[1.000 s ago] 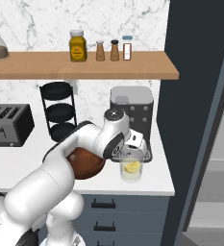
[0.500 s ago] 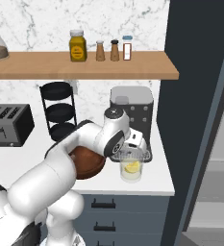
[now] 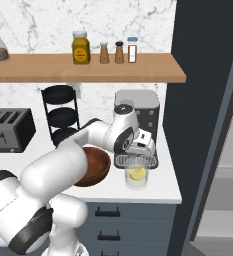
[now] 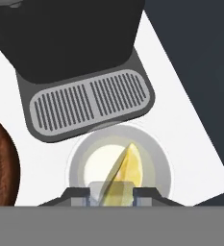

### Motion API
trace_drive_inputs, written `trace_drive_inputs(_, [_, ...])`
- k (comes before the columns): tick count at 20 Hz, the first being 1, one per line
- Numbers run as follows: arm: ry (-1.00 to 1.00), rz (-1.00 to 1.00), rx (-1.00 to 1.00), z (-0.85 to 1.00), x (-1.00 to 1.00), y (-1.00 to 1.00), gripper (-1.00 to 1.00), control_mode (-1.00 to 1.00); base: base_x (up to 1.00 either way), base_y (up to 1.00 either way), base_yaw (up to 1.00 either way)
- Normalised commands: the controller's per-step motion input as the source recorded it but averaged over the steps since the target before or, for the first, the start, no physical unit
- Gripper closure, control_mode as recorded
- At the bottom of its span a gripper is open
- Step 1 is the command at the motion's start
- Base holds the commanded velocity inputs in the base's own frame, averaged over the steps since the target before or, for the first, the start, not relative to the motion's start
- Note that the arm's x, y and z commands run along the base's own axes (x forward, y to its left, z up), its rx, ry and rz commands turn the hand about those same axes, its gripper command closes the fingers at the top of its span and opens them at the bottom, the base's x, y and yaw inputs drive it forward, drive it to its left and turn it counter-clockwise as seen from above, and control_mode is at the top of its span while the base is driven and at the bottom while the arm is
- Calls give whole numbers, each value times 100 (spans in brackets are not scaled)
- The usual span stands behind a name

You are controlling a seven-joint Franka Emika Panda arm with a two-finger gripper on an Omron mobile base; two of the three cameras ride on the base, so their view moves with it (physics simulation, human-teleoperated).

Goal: Grab a lemon wedge from the fridge and one ice cube from the ice bowl, and put them in the glass of lemonade.

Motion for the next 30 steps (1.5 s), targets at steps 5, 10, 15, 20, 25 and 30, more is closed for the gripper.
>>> trace_drive_inputs(5, [1,0,0,0,0,-13,100,-100,0,0,0])
trace_drive_inputs(10, [2,0,0,0,4,0,100,-100,0,0,0])
trace_drive_inputs(15, [5,0,0,0,17,0,100,-100,0,0,0])
trace_drive_inputs(20, [3,0,0,0,9,0,100,-100,0,0,0])
trace_drive_inputs(25, [0,0,0,-14,12,0,100,-100,0,0,0])
trace_drive_inputs(30, [0,0,0,0,0,0,-100,-100,0,0,0])
